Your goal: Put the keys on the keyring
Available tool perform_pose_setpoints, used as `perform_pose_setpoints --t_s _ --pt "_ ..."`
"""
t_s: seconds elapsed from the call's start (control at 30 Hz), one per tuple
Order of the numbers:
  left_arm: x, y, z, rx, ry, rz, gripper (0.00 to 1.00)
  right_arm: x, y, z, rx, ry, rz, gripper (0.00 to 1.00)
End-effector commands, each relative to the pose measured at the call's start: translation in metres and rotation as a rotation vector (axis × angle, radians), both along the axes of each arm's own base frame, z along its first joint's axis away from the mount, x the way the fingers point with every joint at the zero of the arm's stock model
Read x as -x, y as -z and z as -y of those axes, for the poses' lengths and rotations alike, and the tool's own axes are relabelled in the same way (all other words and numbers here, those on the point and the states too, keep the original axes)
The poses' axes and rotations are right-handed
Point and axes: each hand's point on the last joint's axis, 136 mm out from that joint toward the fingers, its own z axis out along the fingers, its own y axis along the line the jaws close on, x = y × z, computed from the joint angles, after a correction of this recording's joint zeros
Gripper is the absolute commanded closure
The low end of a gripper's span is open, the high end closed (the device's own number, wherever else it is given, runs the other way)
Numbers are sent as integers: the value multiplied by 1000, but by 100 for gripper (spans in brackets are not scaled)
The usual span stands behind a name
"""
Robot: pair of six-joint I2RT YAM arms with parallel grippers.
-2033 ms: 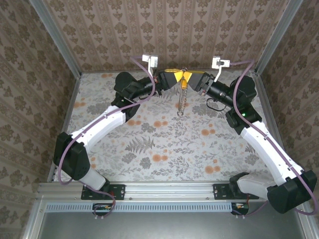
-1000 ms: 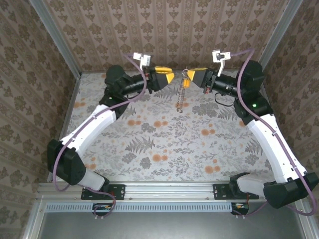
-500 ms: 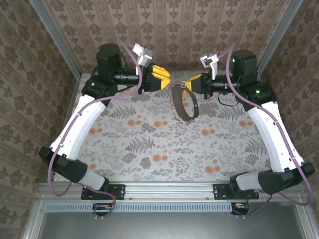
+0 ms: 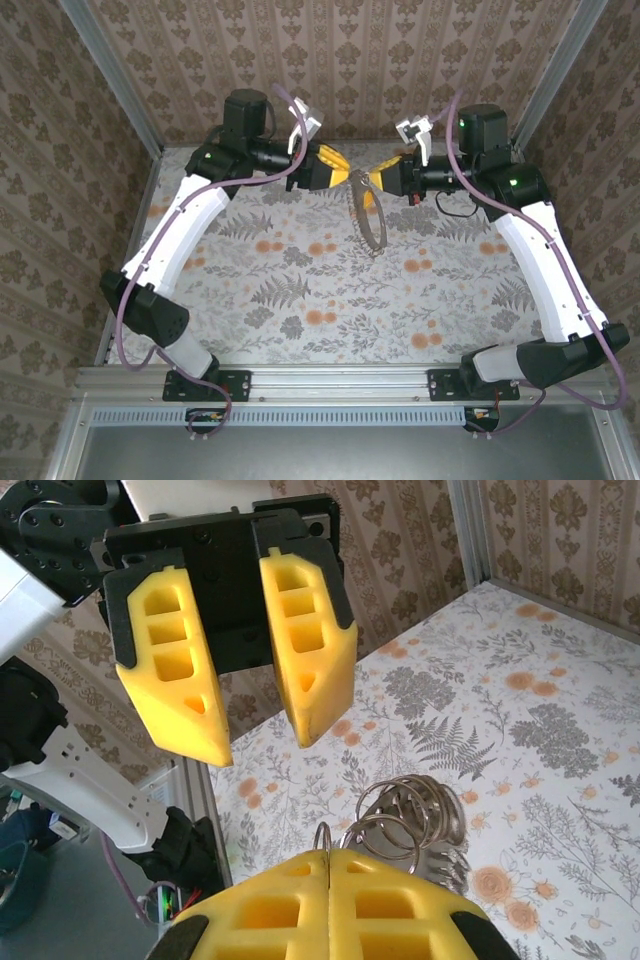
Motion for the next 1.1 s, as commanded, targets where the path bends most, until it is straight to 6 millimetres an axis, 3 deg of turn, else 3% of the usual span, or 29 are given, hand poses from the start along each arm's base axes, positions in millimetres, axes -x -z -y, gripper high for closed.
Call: perform_pose_setpoints --t_s 0.0,0.57,0.8,1.07 --pt "8 -9 4 28 54 25 71 6 -10 -6 -17 -44 42 100" --pt "13 0 22 15 100 0 69 8 -8 -14 -16 -60 44 100" --pt "16 3 24 13 117 -9 77 6 -7 -15 -14 -54 44 100" --pt "21 7 23 7 134 -11 77 3 -5 -13 -3 -31 47 100"
